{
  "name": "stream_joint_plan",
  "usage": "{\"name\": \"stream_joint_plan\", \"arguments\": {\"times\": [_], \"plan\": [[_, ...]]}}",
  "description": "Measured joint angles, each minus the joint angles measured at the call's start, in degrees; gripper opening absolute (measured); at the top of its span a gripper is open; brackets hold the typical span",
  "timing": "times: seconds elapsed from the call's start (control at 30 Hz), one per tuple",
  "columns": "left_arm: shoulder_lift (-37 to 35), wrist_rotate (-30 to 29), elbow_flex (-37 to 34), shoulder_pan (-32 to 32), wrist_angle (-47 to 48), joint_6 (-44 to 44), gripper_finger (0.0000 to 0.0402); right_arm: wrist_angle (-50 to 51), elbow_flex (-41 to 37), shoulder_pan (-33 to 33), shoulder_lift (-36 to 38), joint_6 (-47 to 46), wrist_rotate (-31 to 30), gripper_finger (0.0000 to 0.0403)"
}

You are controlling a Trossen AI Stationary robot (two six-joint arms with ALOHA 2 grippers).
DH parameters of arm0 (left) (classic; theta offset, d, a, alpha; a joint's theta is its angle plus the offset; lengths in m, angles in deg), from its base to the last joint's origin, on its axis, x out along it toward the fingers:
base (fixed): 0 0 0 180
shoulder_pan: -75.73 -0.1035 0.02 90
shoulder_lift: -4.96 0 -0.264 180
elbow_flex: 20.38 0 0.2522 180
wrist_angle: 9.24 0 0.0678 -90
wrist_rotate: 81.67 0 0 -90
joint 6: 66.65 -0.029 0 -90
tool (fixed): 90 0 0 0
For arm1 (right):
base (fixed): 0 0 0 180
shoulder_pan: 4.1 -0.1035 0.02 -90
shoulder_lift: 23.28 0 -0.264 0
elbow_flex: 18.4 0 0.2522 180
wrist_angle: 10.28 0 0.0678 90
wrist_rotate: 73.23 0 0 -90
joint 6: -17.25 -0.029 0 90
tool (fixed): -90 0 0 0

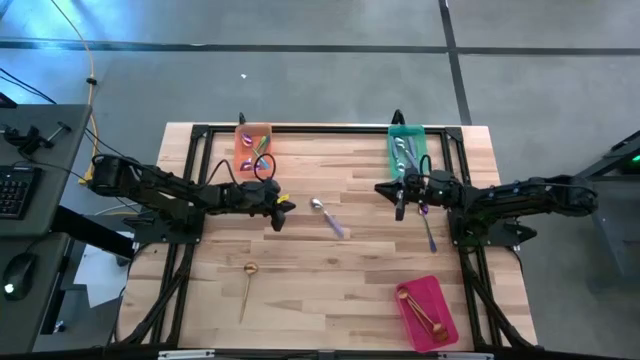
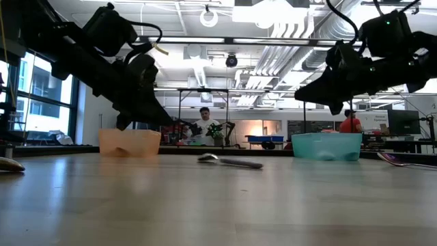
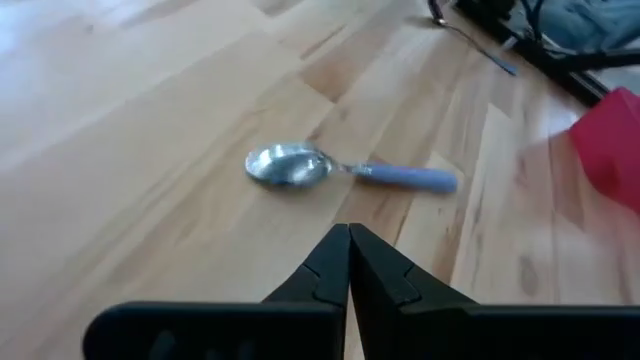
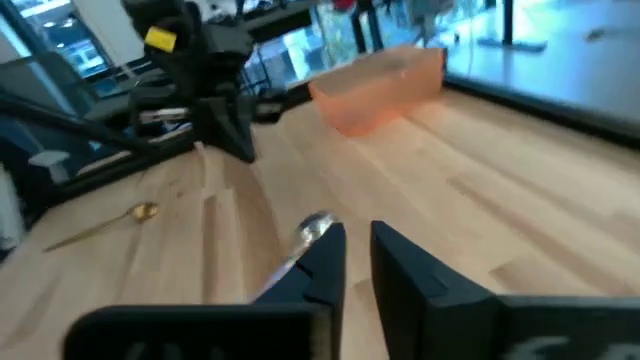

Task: Sort silverware by color (type)
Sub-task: Put the purple spoon into the green bin

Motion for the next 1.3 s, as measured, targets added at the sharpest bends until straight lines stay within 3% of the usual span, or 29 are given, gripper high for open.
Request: {"name": "stream_joint_plan", "arguments": {"times": [0.23,0.4,0.63,0.97,1.3], "plan": [[0.4,-0.4,0.0,1.2,-3.8,-8.6,0.0001,18.0,11.3,-10.0,-3.9,-3.6,-14.2,0.0106],[2.4,2.3,0.0,1.2,-12.4,-15.0,0.0,31.6,23.1,-12.6,-11.9,-9.3,-19.6,0.0137],[10.6,4.3,0.0,-0.3,-27.6,-24.2,0.0,40.7,36.9,-12.6,-27.0,-13.7,-18.8,0.0142],[22.2,7.9,-4.6,-5.8,-50.8,-26.3,0.0,48.7,53.8,-12.6,-45.9,-12.2,-13.4,0.0142],[25.6,6.8,-6.6,-7.4,-54.0,-27.4,0.0,53.8,61.9,-12.5,-55.9,-13.4,-12.8,0.0138]]}}
